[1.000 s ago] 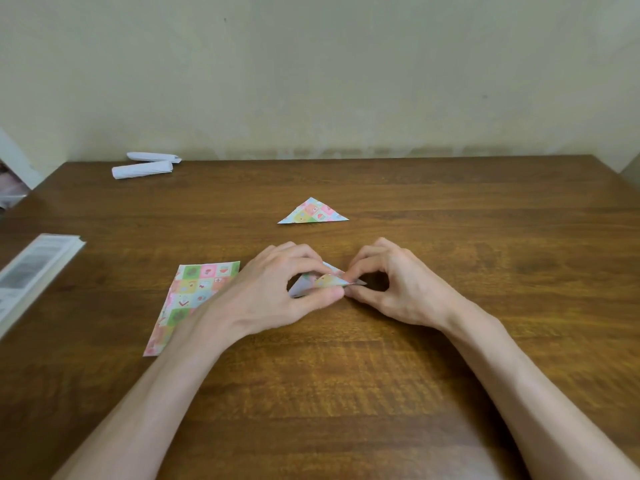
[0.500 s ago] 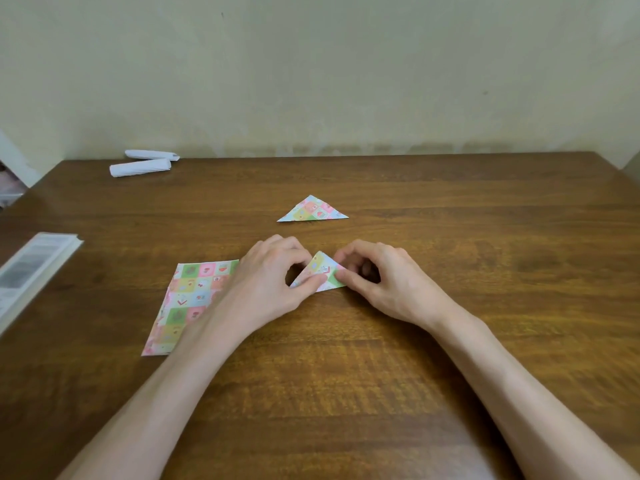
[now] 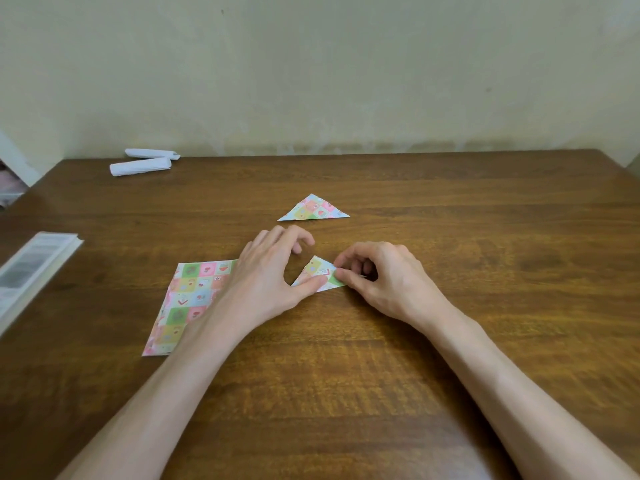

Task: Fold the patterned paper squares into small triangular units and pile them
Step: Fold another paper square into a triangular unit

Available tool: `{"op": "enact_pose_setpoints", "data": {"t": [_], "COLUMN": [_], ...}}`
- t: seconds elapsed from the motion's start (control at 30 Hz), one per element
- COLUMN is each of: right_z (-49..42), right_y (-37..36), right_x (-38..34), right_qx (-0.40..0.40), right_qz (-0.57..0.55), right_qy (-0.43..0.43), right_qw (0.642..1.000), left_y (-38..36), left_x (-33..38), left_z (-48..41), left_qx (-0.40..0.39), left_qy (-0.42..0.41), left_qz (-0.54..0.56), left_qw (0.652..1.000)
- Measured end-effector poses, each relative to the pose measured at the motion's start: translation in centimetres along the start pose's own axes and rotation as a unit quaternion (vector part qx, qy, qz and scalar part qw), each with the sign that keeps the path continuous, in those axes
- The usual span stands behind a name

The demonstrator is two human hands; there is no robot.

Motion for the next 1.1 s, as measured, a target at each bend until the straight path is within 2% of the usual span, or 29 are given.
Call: {"op": "enact_pose_setpoints", "data": {"t": [0.47,0.67,1.1], "right_z": [0.1,0.2,0.2], "right_y": [0.1,0.1,-0.2], "right_x": [-0.1,0.1,0.5], "right_qx": [0.0,0.008,0.019], "right_qz": [0.012,0.01,-0.005], "right_qy": [-0.016,-0.028,-0.047], "right_qw": [1.0,1.0,0.999], "left_y": [-0.2,-0.7,-0.2], "left_x": [0.3,1.5,2.0], "left_z": [0.0,0.0,0.1], "left_qx": [0.0,-0.013,0.041], "left_qy": [-0.027,-0.081,-0.135], "left_qz": [0.006,0.034,-0.034], "left_qw": [1.0,0.996,0.989]}}
Point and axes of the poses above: each hand's wrist, its own z-axis away from the middle knuckle, its own y-axis out of the back of the hand, x = y × z, the point moved 10 cm from there along -z, towards the middle knuckle, and after that the axes turned 4 degrees about y, right-handed, at the moved point
